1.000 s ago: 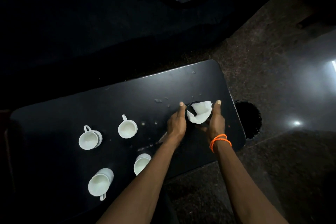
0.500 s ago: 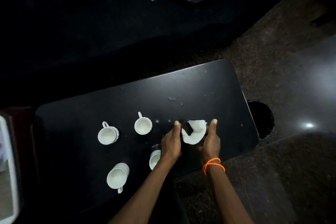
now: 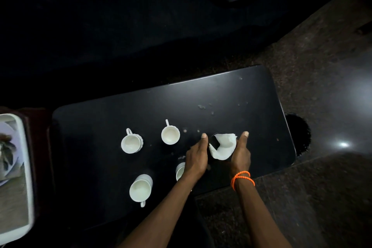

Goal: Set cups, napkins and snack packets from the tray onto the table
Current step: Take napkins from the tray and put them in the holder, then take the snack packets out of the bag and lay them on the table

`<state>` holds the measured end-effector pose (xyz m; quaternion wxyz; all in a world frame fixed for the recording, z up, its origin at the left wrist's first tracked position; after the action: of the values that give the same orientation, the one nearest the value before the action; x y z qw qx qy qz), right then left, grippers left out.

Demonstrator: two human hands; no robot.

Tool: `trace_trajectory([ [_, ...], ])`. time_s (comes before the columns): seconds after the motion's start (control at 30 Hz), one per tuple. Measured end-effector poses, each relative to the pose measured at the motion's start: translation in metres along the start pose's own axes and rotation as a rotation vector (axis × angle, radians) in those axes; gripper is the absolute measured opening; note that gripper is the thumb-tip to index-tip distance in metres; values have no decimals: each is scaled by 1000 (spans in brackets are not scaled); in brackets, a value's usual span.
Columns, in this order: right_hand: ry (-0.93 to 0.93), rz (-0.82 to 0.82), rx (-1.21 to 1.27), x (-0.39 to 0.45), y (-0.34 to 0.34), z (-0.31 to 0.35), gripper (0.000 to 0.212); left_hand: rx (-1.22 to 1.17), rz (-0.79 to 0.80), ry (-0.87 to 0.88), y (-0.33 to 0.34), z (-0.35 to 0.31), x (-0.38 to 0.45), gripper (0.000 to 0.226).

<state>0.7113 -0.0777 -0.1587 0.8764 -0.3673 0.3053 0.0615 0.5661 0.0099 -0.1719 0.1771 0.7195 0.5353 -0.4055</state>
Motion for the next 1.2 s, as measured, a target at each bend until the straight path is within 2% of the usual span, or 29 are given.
trace_trajectory([
  [0.1,-110,-66,-24,-1,-7,22,73,20,-91,77,-16,-13,2,60],
  [0.23,-410,-154,-11,-9,-8,80,62,-77,-130,146,-47,-48,2,53],
  [0.4,-810,-44,-66,-56,39,151,56,-164,-246,267,-109,-92,17,45],
  [0.53,-957,102,-119,-117,105,168,51,-216,-375,324,-173,-108,27,48],
  [0.77,-996,379,-155,-255,226,130,41,-271,-555,346,-316,-90,24,31],
  [0.87,-1038,488,-167,-317,265,101,39,-304,-637,328,-384,-71,22,32],
  [0.97,-1087,617,-224,-383,306,70,41,-360,-764,299,-461,-45,16,49],
  [1.13,-1124,841,-377,-490,367,9,33,-337,-973,255,-577,7,-1,38],
  [1.2,-1108,906,-426,-517,383,-10,34,-388,-1030,212,-604,24,-8,34],
])
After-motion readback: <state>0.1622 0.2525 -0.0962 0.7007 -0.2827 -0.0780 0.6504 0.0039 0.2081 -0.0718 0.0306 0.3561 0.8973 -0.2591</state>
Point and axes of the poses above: each hand's wrist, its own x-axis towards the middle knuckle, its own y-axis out of the palm, z = x × y, the point moved 8 cm from there along x, towards the middle knuckle, and after that the axes turned 12 degrees about -z, right-handed, at the moved point
